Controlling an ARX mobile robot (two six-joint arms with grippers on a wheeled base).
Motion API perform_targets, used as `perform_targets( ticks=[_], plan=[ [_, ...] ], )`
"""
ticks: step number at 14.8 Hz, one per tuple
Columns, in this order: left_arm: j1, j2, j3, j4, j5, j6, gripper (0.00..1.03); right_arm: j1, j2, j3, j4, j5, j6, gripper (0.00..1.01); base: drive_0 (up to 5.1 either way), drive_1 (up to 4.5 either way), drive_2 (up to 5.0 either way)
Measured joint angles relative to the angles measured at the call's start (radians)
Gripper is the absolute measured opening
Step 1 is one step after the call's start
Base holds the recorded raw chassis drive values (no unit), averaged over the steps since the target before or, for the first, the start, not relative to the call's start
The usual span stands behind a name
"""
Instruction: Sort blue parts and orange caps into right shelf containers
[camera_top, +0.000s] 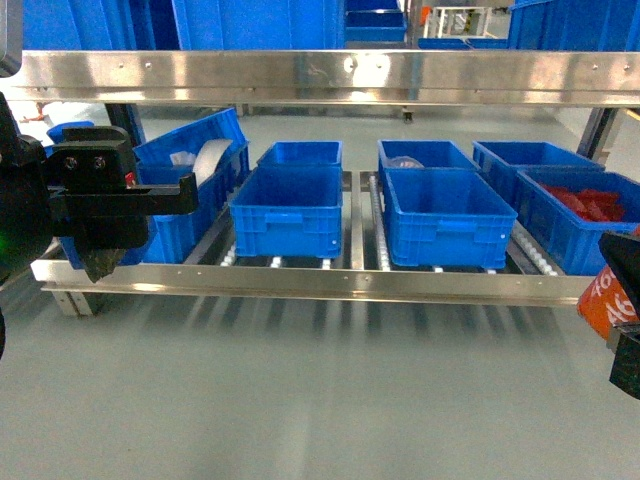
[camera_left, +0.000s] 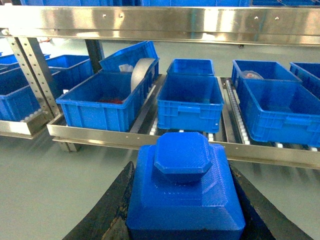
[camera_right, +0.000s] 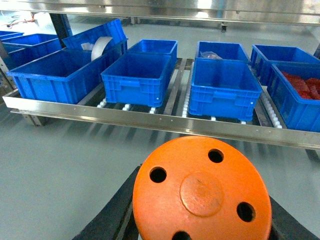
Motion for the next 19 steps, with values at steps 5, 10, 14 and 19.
perform_targets(
  ticks=[5,10,14,19],
  plan=[
    [0.0,0.0,0.0,-0.003,0.0,0.0,0.4,0.0,0.0,0.0,0.0,0.0,0.0,0.44,-1.7,-1.69,-1.7],
    [0.0,0.0,0.0,-0.004,-0.001,0.0,0.4,0.0,0.0,0.0,-0.002,-0.002,0.0,0.44,-1.7,-1.69,-1.7],
    [0.0,0.0,0.0,-0.004,0.0,0.0,0.4,0.0,0.0,-0.001,-0.003,-0.002,0.0,0.44,-0.8,-0.85,-0.8],
    [0.0,0.0,0.0,-0.004,0.0,0.0,0.4,0.0,0.0,-0.001,-0.003,-0.002,0.0,0.44,0.0,0.0,0.0]
  ],
)
